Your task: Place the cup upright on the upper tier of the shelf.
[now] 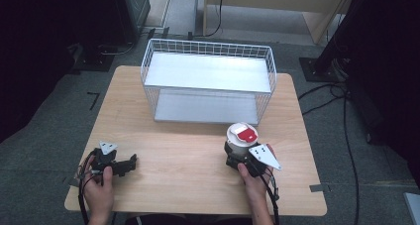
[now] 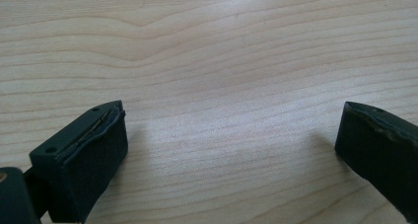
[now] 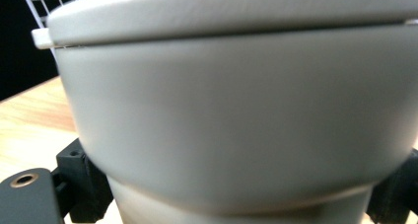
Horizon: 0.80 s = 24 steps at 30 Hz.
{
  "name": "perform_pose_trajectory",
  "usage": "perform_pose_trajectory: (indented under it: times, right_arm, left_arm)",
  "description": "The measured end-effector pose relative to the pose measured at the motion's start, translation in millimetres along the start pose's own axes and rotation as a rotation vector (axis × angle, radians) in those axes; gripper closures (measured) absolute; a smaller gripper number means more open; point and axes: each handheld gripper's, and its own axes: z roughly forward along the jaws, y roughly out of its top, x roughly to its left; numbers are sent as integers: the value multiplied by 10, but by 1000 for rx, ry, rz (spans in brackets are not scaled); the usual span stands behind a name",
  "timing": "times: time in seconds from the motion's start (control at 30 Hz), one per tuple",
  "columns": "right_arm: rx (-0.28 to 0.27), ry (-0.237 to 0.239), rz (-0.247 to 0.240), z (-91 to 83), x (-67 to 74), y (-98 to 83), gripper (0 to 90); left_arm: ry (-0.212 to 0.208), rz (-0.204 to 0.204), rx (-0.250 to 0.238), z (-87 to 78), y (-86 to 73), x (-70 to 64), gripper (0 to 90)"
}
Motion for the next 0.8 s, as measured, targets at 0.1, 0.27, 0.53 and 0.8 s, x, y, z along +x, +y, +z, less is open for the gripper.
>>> perform_pose_trajectory:
  times: [0.1,0.27,0.53,0.8]
  right_arm:
    - [-14,11,-5,-8,26,53,91]
    - [-43,27,-12,-32,84,172,92]
    - [-79,39,-33,-23,150,362,92]
    - [-120,48,-45,30,230,609,93]
  left_arm:
    - [0,0,0,0,0,0,0]
    - [0,0,0,0,0,0,0]
    - [0,0,0,0,0,0,0]
    - [1,1,-1,0,0,1,0]
